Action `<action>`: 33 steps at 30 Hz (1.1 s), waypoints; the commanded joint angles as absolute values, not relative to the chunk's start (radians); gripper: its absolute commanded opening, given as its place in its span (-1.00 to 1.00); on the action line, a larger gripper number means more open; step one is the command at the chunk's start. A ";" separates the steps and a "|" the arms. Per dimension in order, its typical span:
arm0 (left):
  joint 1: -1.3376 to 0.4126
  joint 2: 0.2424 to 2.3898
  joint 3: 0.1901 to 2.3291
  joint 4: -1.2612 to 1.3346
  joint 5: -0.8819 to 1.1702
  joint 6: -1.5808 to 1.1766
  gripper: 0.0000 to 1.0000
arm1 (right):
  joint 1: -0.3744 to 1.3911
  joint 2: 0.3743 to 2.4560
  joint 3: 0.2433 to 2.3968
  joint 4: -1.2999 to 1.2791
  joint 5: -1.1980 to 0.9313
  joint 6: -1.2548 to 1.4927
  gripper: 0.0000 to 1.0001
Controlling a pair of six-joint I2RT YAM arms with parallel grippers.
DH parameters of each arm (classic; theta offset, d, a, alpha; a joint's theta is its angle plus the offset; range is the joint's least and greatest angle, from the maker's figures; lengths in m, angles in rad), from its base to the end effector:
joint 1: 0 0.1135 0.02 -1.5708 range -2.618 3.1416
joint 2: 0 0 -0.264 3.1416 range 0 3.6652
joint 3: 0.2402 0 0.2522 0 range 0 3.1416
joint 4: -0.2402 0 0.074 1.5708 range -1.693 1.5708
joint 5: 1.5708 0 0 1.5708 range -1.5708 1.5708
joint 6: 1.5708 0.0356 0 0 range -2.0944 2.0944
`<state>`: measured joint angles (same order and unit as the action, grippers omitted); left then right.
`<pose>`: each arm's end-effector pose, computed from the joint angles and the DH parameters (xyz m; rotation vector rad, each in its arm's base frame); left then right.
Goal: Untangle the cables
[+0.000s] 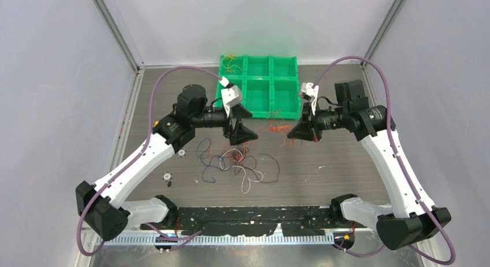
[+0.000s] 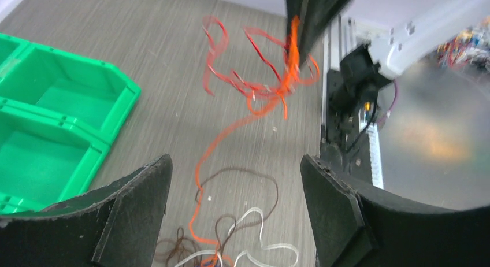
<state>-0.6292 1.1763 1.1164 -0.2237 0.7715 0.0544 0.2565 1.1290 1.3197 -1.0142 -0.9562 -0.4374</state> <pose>0.1974 -0.1744 0.3746 1.1413 1.5409 -1.1044 0.1866 0.0790 0.3882 -1.1309 1.8555 1.0235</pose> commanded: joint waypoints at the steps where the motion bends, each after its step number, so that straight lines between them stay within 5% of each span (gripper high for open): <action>1: -0.627 1.228 1.203 -0.012 0.789 -0.222 0.67 | 0.302 1.067 1.306 -1.001 -0.925 -0.491 -0.89; 7: -0.661 1.325 1.203 0.058 0.764 -0.487 0.79 | 0.358 1.014 1.232 -0.943 -0.858 -0.540 -0.89; 10: -0.684 1.366 1.195 0.054 0.737 -0.566 0.66 | 0.369 0.992 1.199 -0.899 -0.855 -0.542 -0.89; 17: -0.647 1.416 1.196 0.244 0.891 -0.819 -1.00 | 0.374 0.982 1.147 -0.876 -0.777 -0.586 -0.82; 27: -0.451 1.325 1.395 0.087 0.818 -0.631 -1.00 | 0.352 1.012 0.925 -0.911 -0.603 -0.749 -0.73; 33: -0.413 1.336 1.524 0.029 0.762 -0.564 -1.00 | 0.301 1.061 0.869 -0.910 -0.558 -0.807 -0.47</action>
